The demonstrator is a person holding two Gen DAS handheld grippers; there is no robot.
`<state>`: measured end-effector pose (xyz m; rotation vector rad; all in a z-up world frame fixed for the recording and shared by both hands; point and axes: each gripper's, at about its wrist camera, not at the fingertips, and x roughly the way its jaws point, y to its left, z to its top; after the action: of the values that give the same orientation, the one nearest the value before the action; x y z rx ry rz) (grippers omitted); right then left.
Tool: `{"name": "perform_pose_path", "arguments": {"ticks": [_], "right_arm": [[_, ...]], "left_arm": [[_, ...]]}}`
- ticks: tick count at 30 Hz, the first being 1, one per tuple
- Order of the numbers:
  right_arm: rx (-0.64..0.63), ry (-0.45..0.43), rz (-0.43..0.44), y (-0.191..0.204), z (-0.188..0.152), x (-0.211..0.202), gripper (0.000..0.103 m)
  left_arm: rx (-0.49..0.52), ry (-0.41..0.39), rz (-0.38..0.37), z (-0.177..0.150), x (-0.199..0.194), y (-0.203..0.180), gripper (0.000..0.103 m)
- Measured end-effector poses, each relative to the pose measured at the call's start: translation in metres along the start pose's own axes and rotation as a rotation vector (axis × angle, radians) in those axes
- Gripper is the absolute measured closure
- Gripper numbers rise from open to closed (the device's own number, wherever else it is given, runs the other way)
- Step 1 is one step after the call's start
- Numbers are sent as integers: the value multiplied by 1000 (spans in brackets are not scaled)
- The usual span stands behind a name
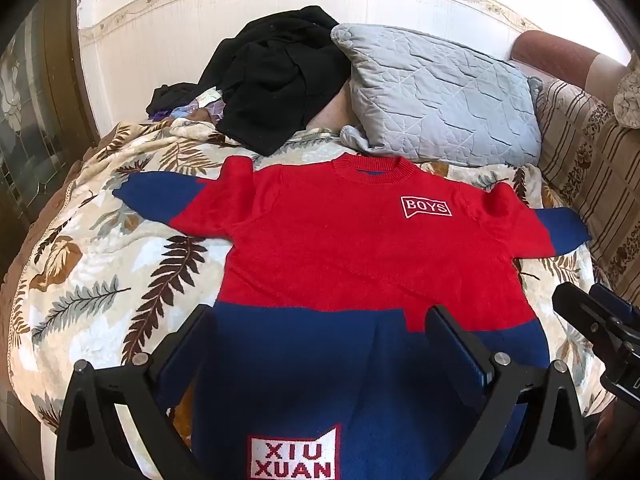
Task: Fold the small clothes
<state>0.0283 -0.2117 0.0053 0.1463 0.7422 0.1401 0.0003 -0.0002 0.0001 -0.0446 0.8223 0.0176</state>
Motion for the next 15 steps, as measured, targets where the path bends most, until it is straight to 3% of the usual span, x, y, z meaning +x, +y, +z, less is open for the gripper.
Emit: {"name": "perform_pose_path", "arguments": {"ticks": [15], "right_arm": [[-2, -1, 10, 2, 1, 8, 0]], "left_arm": [[1, 2, 1, 0, 8, -7, 0]]}}
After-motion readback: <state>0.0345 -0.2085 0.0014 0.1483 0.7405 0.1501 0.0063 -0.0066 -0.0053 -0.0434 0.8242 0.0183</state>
